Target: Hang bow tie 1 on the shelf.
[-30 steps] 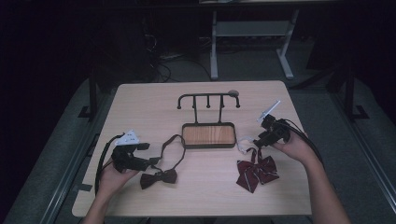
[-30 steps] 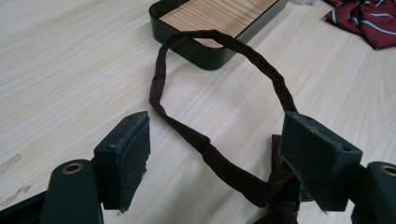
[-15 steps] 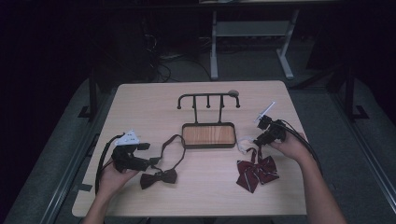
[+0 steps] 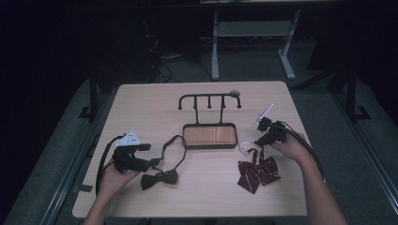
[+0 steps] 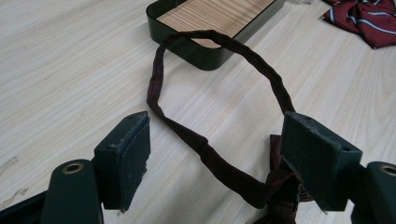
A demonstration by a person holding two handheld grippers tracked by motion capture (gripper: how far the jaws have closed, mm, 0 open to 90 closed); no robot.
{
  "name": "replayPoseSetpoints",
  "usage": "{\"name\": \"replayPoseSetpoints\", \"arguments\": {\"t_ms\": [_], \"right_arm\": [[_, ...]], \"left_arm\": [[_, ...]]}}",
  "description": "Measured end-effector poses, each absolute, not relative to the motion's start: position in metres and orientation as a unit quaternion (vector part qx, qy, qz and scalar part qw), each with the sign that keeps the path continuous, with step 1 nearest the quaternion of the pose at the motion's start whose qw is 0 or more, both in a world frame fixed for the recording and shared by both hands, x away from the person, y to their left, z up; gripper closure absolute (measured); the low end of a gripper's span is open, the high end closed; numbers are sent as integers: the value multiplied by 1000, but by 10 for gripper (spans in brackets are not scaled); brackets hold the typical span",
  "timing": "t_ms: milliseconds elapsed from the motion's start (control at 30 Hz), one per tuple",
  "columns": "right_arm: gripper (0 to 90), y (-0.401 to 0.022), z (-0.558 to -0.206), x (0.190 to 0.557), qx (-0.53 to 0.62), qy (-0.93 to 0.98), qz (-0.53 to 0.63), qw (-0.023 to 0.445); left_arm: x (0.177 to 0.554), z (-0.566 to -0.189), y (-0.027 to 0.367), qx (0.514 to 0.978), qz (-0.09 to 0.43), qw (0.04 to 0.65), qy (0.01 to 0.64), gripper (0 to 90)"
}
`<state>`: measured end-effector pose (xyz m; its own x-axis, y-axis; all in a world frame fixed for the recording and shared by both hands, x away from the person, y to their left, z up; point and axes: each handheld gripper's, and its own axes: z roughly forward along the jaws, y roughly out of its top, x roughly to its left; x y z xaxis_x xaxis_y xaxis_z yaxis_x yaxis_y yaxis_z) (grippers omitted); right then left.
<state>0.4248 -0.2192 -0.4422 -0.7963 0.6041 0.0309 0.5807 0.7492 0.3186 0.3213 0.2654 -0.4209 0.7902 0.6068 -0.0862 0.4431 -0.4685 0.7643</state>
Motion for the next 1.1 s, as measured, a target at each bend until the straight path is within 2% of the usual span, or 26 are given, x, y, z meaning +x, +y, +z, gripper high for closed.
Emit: {"name": "replayPoseSetpoints", "arguments": {"t_ms": [1100], "right_arm": [[875,-240,-400,388,283,930,233,-3]], "left_arm": [[321,-422,262,855,98,408,305,246]]}}
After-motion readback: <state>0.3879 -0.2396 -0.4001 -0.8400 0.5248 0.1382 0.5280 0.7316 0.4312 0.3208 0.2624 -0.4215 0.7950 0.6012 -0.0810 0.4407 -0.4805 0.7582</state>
